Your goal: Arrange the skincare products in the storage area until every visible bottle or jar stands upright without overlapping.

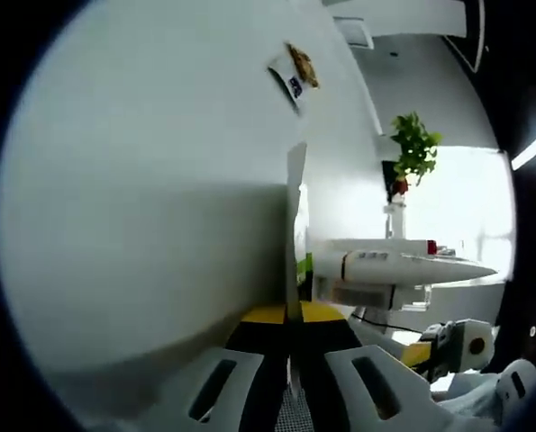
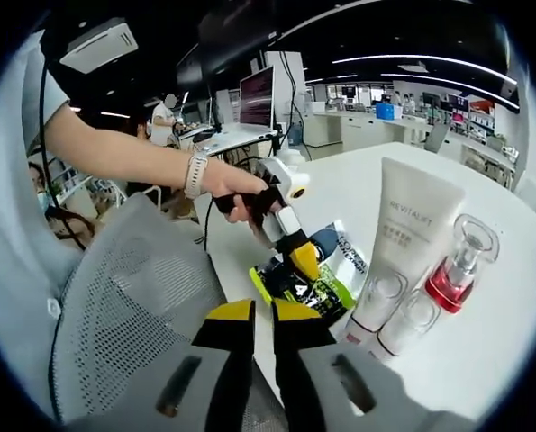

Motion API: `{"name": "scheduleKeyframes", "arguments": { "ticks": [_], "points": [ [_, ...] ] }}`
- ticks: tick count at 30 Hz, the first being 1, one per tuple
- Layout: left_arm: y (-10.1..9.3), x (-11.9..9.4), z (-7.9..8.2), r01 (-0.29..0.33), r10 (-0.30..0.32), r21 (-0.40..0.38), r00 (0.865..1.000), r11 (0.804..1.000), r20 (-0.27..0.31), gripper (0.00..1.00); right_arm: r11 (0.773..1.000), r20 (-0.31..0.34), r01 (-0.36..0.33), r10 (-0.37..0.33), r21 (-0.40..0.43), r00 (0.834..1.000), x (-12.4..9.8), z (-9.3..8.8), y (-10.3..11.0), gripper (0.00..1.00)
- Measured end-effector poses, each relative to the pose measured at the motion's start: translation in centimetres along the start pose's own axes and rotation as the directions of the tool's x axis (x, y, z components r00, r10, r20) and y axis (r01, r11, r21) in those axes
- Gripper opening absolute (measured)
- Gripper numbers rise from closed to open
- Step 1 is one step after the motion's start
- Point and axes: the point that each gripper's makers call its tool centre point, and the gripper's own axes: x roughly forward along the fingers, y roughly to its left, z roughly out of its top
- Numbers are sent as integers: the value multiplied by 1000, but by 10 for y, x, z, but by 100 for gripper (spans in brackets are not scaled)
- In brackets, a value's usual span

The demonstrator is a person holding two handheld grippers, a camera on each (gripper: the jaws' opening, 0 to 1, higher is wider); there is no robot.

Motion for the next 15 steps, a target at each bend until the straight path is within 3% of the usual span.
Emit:
{"name": "scheduleKeyframes", "arguments": {
  "ticks": [2, 8, 11, 15],
  "points": [
    [1, 1, 0, -6, 6, 47, 1000, 999, 12, 0, 1000, 1, 0, 0, -1, 1000, 0, 0, 1, 7],
    [7, 4, -9, -54, 56, 94, 998, 994, -13, 10, 1000, 2, 4, -4, 0, 1000, -2, -2, 2, 7],
    [-2, 1, -4, -40, 39, 152, 999, 988, 15, 14, 1000, 2, 6, -6, 3, 1000, -3, -3, 2, 7],
    [-5, -5, 0, -73, 70, 189, 997, 979, 22, 20, 1000, 2, 6, -7, 7, 1000, -4, -5, 3, 7]
  ]
}}
